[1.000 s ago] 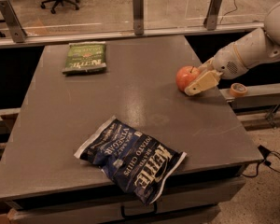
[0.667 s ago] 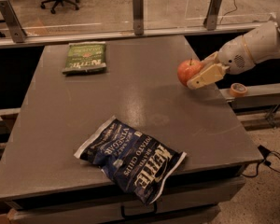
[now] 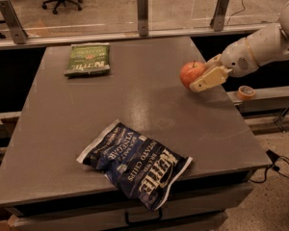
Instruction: Move apple near green jalapeno chip bag
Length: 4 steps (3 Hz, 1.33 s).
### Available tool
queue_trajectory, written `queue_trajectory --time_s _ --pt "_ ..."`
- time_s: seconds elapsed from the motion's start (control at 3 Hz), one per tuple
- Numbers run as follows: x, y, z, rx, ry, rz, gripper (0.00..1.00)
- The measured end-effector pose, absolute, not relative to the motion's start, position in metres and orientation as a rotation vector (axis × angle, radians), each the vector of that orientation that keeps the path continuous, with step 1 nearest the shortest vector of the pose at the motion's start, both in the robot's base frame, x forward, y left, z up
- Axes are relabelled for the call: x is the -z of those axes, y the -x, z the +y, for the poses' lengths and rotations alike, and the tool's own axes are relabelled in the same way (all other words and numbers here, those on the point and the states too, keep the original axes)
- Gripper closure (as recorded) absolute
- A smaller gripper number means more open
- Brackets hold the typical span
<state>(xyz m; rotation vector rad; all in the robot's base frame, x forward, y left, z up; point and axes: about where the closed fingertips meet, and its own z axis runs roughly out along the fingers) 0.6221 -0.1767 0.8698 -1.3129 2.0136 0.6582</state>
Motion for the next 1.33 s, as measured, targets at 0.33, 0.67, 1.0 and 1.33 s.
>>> queue_trajectory --time_s 0.33,0.67,1.0,1.33 --pt "-0.864 -0.622 -0.158 -0.693 1.337 1.989 1.0" --pt "-0.882 -0.637 -0.105 -0.754 1.352 1.863 1.0" --pt "-0.921 -0.658 -0.049 -0.762 1.353 1.71 1.0" --pt "-0.924 -0.66 -0.044 -0.76 1.349 1.699 1.0"
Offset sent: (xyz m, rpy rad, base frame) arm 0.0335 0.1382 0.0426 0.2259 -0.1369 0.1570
